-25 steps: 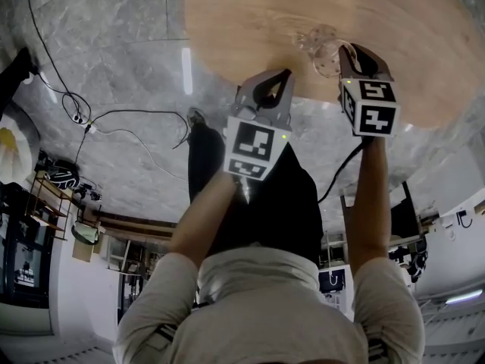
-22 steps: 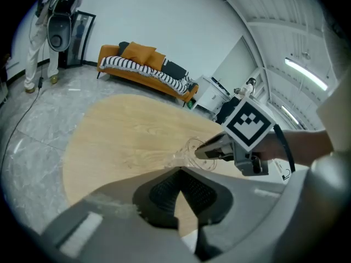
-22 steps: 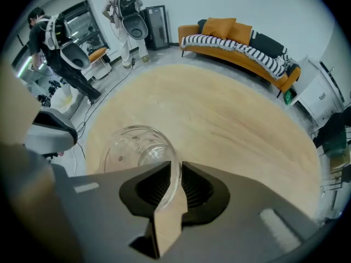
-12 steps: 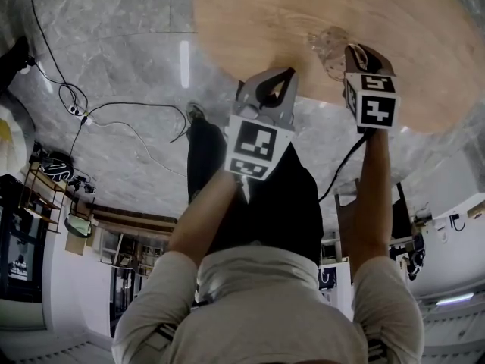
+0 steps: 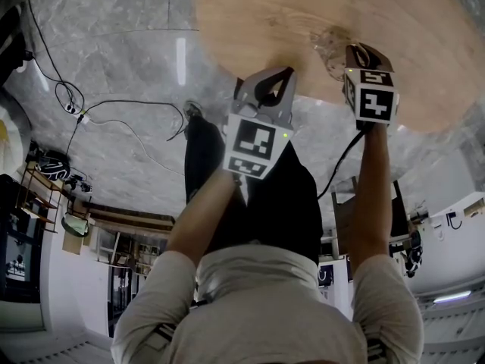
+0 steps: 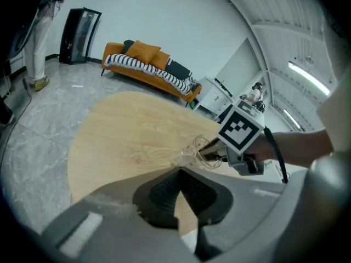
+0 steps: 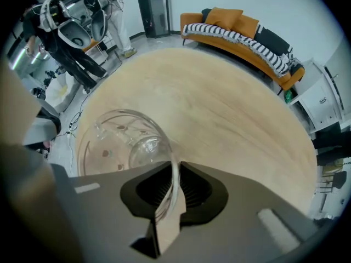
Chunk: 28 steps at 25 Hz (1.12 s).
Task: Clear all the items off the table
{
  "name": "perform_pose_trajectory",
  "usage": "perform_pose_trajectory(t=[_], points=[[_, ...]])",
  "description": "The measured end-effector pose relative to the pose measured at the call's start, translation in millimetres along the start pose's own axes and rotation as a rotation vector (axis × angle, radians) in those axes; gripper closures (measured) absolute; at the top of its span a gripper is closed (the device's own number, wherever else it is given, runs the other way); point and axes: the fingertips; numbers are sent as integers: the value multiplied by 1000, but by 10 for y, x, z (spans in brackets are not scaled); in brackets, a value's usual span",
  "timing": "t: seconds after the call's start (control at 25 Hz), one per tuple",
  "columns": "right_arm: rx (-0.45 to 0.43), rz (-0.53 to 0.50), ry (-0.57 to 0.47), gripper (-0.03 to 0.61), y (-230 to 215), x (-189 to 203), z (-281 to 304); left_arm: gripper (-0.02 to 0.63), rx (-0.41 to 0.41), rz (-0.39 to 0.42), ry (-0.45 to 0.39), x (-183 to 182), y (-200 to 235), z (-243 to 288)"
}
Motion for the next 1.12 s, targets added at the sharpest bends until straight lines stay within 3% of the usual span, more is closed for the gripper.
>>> perform_pose_trajectory(t=[0.52,0.92,1.12], points=[[9,-33,-19,552,47,-35,-50,594,2,13,5,-38,11,-55],[4,-8,-134,552,161,-173,-395,594,-17,68,-3,-165,-58,-209],[5,-3,-203,552,244,-394,-748,594,-43,67,-26,-464,-82,-450]])
Point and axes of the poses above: the fingertips, and each gripper's own axes: z forward along the fingers, y to its left, x out of its underside, and after that the axes turned 6 degrees about -y, right-handed
